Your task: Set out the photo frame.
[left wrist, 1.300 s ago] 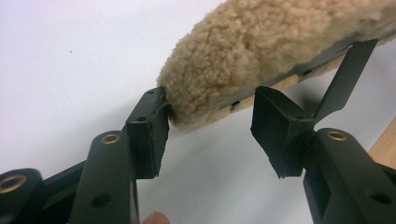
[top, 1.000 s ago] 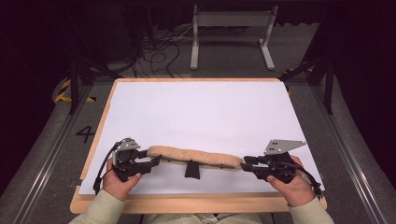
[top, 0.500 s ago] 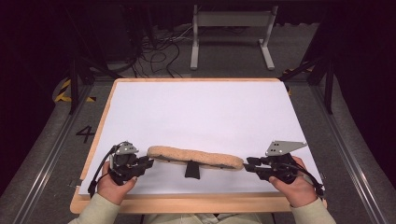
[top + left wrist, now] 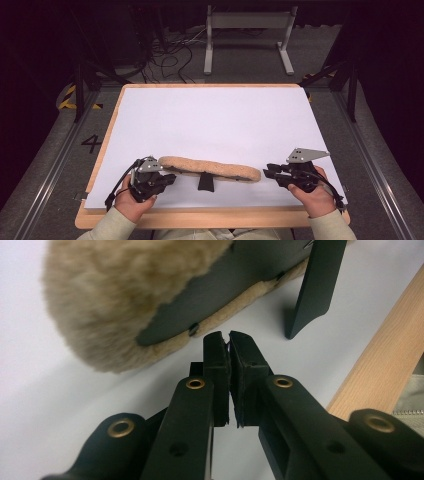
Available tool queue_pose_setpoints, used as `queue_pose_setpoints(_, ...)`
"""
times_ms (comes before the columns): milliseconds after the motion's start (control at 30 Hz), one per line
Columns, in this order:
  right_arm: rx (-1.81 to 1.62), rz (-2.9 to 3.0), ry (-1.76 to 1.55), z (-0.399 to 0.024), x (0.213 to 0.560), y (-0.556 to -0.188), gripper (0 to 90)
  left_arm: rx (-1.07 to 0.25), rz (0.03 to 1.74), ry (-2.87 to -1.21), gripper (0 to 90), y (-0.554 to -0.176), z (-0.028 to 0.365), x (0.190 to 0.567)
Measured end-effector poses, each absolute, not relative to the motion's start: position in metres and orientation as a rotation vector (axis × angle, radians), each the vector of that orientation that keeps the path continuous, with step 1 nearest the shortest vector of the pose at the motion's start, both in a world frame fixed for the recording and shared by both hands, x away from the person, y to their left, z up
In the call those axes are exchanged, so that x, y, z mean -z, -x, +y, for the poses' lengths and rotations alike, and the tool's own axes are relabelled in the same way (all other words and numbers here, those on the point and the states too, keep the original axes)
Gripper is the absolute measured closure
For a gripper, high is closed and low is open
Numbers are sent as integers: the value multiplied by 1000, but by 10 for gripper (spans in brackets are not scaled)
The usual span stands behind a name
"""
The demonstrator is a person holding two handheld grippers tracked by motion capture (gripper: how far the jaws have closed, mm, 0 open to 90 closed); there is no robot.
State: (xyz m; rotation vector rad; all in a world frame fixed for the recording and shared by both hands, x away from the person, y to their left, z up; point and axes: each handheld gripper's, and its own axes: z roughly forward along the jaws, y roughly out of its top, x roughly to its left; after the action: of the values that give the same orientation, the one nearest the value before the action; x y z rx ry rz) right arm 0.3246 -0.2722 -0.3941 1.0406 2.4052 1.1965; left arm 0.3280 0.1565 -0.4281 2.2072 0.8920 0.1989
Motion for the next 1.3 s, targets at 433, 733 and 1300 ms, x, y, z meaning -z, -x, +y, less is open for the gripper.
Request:
queue_pose_setpoints(433, -1181, 2353, -1050, -268, 406, -338, 737, -303, 996, -2238, 879, -344, 145, 441)
queue_pose_setpoints(733, -1150, 2399, -998, -253, 411, -340, 818, -319, 1027, -2203, 886, -356, 143, 441)
queue_pose_setpoints(1300, -1132, 2485, -908, -244, 407, -326, 861, -315, 1075, -2169, 894, -367, 146, 442)
